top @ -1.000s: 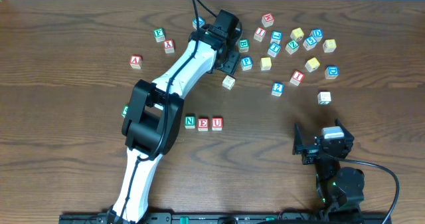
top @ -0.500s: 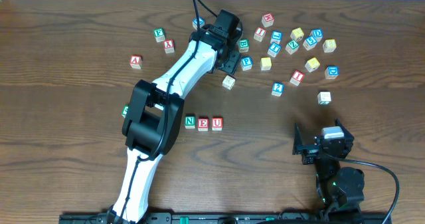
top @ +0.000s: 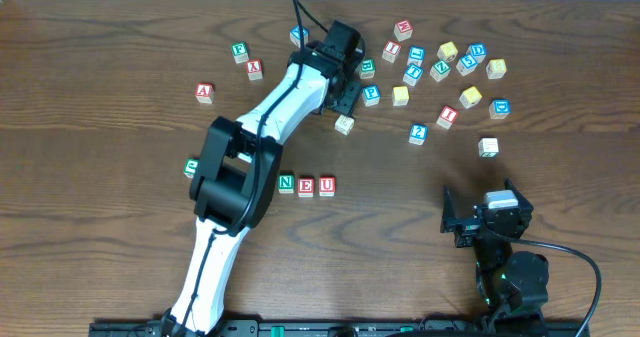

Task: Spell out NEURIPS
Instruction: 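Lower the left gripper around the green R block, then close the left gripper on the green R block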

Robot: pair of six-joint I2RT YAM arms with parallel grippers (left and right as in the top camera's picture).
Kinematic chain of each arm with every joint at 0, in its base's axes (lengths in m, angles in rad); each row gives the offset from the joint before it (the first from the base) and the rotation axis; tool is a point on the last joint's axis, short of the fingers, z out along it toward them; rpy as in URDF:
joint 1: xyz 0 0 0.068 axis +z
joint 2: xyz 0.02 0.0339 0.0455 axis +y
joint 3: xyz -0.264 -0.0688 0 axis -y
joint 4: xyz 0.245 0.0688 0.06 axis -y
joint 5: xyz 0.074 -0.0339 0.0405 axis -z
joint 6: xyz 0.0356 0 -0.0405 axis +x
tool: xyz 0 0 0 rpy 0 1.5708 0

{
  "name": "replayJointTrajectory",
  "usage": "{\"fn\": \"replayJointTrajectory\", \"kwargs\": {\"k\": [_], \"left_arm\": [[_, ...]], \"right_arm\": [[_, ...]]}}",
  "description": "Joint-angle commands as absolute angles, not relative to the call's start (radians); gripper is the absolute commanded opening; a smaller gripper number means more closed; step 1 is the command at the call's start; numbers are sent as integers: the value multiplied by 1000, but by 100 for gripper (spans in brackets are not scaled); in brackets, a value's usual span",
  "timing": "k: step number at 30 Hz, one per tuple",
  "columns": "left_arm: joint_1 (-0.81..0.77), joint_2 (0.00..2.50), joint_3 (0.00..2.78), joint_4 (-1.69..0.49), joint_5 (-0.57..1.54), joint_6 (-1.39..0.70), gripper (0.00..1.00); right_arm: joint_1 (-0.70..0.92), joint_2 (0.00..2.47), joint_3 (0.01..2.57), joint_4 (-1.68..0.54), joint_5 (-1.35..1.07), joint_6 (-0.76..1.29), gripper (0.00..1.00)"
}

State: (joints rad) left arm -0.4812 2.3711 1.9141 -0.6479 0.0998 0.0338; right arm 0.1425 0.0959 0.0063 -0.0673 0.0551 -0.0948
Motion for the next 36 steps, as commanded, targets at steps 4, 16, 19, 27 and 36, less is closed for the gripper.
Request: {"fn": "replayJointTrajectory", "kwargs": {"k": [4,16,19,27,36], "left_arm": [[-483,2383,1936,-646,105,33,61],[-483,2383,1937,-642,104,33,59],[-483,2381,1938,-642,104,33,58],[-483,2379,1964,-646,104,33,58],[-483,2379,1984,-662,94,33,57]], "right_arm": [[137,92,6,-72,52,-91,99],[137,92,6,-72,52,-91,99],[137,92,6,-72,52,-91,99],[137,92,6,-72,52,-91,99],[137,92,6,-72,52,-91,99]]}}
